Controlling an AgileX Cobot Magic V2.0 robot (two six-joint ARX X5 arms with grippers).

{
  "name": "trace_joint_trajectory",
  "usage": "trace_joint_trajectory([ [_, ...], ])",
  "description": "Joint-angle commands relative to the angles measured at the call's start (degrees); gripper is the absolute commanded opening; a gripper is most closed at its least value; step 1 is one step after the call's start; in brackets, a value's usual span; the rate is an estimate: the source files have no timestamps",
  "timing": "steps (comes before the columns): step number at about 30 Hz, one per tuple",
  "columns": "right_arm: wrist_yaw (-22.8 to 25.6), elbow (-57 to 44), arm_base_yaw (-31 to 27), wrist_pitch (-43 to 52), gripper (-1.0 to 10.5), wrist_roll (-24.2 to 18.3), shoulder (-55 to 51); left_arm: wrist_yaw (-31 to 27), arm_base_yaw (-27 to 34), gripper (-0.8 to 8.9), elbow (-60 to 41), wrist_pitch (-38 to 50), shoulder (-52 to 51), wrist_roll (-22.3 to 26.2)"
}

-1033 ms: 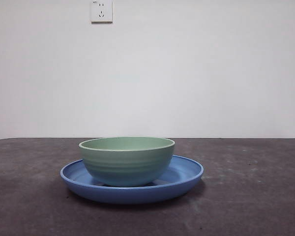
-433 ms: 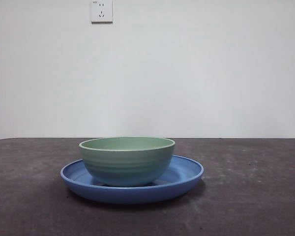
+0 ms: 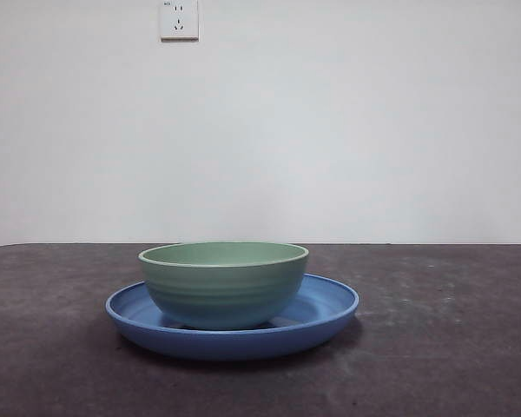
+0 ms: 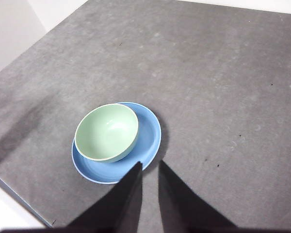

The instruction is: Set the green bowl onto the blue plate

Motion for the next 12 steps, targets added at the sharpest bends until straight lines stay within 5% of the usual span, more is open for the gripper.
trace_joint_trajectory([
  [1,-0.09,0.68,0.24,0.59,0.5,-0.55,0.13,-0.15,0.02,0.33,-1.62,1.05,-0.15,-1.44],
  [12,-0.09,0.68,0.24,0.59,0.5,-0.55,0.13,4.22,0.02,0.33,-3.67,-0.74,-0.15,-2.58],
])
